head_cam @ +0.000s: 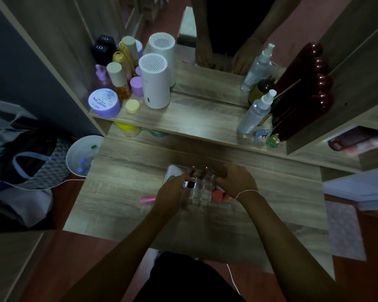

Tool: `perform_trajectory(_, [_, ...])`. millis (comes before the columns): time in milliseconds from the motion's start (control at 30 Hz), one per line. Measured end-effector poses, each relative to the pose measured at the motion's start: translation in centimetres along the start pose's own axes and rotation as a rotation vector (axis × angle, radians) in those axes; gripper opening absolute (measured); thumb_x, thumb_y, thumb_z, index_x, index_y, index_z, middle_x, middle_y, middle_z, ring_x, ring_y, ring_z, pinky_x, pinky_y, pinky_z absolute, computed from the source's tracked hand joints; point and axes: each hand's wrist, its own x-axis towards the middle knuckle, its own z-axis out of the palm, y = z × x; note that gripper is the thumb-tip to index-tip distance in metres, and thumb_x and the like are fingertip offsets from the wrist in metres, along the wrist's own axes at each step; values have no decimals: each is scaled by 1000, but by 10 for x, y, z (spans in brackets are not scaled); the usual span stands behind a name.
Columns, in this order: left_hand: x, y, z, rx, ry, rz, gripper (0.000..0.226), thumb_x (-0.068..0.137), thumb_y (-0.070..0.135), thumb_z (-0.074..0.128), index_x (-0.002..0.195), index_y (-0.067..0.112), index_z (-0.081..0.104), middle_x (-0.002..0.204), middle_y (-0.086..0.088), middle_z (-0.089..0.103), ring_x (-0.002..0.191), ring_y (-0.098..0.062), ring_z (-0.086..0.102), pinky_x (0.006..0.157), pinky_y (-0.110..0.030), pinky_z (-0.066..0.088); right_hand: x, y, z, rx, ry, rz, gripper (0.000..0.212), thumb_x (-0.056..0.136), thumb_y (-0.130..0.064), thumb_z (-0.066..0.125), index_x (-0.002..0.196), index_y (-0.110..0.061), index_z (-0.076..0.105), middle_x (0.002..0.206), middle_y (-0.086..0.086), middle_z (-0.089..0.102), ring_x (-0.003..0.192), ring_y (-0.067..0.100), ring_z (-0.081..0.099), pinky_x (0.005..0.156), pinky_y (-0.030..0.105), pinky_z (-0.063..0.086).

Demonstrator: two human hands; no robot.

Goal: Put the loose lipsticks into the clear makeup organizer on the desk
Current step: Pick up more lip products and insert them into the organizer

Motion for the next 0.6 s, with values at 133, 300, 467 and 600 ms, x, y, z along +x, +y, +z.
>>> perform_trajectory(133, [2, 1, -2, 55, -20, 24, 21, 95, 16, 49, 109, 5, 61, 110, -14, 63, 100, -24, 55, 85, -39, 48, 0, 1, -1, -60, 5, -21, 22, 75, -36, 63, 87, -18, 68, 93, 14, 70, 88, 34, 64, 72, 38, 53])
perform_trajectory(300, [4, 1, -3, 147, 6, 118, 22, 92, 12, 54, 110, 0, 59, 113, -20, 61, 101, -29, 55, 82, -34, 45, 1, 1, 3, -110, -33, -10, 19, 76, -28, 64, 91, -19, 71, 96, 13, 68, 91, 32, 65, 75, 40, 56])
perform_trajectory(467, [0, 2, -7, 218, 52, 237, 23, 73, 0, 76, 92, -2, 65, 88, -21, 69, 77, -32, 67, 65, -36, 56, 6, -3, 9, -89, -3, -14, 18, 76, -23, 64, 90, -12, 68, 94, 16, 68, 90, 35, 64, 70, 37, 52])
perform_trajectory(600, [-6, -5, -6, 308, 84, 332, 19, 79, 10, 62, 94, -2, 65, 91, -21, 70, 80, -31, 68, 69, -39, 59, 11, -7, 15, -36, 29, -34, 18, 74, -17, 63, 91, -13, 68, 93, 15, 70, 90, 33, 64, 70, 36, 51])
